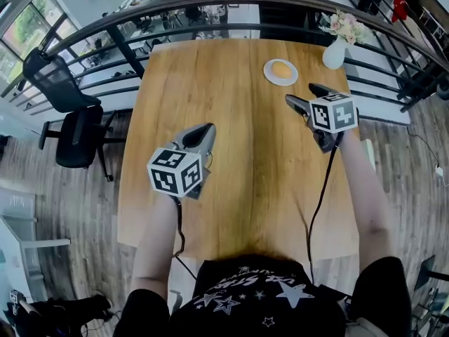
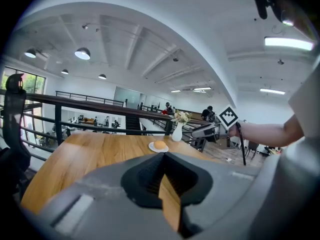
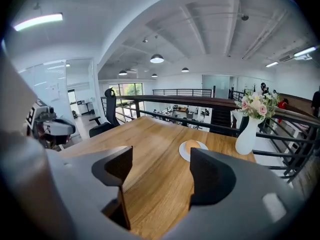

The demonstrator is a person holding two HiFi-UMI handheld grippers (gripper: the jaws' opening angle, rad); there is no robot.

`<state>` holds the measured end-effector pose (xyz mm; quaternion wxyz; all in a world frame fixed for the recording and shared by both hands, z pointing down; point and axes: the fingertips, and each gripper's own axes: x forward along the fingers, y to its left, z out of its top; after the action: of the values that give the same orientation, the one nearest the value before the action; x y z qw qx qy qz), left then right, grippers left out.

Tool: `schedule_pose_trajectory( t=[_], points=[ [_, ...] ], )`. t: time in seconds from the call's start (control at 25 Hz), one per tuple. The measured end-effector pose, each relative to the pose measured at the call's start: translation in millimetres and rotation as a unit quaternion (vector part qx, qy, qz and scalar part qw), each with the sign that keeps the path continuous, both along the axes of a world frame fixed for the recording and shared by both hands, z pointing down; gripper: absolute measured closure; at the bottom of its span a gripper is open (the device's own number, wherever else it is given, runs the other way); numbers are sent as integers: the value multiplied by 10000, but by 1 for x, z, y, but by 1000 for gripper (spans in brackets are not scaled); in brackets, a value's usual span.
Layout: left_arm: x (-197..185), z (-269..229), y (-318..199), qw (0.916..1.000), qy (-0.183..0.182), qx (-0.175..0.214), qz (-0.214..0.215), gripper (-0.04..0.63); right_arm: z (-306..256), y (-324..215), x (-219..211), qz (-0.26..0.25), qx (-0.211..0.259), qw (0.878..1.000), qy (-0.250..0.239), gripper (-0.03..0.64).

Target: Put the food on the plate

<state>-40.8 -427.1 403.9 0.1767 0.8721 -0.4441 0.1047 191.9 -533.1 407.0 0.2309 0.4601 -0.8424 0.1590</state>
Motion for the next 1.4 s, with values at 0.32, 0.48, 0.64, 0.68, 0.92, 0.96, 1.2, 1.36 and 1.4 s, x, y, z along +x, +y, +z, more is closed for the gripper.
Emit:
schedule_pose_trajectory(
  t=[0.32,0.48,0.64,0.68,0.92,0.96,1.2,1.36,1.4],
  points=[
    [-10,-23,48,9998,115,148,-84,593,-20,64,-33,-364,18,9993,14,295],
    [5,-27,73,9997,97,206,-110,594,-25,87,-37,-522,88,9984,-196,323],
    [14,-25,94,9997,38,178,-157,594,-17,107,-45,-817,14,9963,-256,349],
    [15,-23,101,9997,11,160,-187,592,-14,114,-47,-901,-7,9955,-278,359],
    [20,-6,133,9994,-44,50,-327,593,7,147,-50,-1147,-111,9923,-449,371],
    [21,-4,135,9994,-57,29,-338,594,10,151,-50,-1125,-130,9923,-492,376],
    [38,3,132,9996,1,-52,-283,594,22,160,-34,-850,-196,9923,-884,410],
    [52,7,126,9999,39,-59,-138,594,29,163,-19,-713,-210,9914,-1073,422],
    [53,7,126,9999,52,-56,-114,594,31,165,-15,-658,-196,9917,-1091,433]
  ],
)
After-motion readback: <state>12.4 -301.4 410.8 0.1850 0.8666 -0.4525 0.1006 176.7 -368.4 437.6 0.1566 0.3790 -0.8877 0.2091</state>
